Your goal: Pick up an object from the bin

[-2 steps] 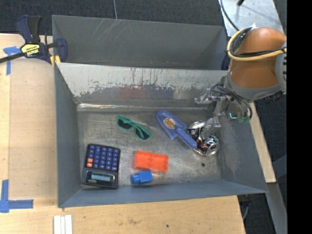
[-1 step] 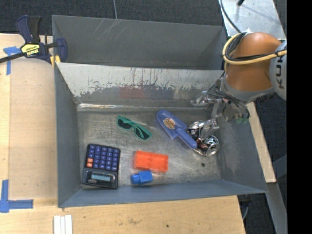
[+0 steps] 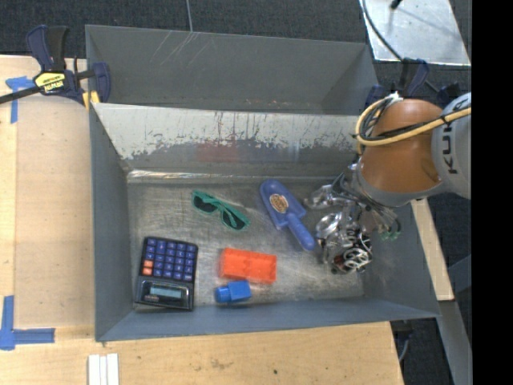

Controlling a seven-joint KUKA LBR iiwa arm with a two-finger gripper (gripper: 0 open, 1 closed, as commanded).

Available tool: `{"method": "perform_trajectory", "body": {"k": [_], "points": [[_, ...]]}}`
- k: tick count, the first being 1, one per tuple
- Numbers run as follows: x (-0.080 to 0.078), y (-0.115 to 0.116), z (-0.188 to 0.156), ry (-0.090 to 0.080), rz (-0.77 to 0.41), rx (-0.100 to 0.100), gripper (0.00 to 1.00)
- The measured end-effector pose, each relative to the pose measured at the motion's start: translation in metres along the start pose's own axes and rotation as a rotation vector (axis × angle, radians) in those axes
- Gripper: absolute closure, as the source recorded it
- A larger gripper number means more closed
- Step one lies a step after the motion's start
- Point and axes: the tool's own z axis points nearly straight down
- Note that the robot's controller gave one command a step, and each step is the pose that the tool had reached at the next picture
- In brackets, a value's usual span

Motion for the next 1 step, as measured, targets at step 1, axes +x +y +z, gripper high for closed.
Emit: {"method": "perform_trajectory", "body": {"k": [1], "points": [[-0.0252, -0.0226, 0.0012, -0.007, -0.103, 0.002, 1.0]]}}
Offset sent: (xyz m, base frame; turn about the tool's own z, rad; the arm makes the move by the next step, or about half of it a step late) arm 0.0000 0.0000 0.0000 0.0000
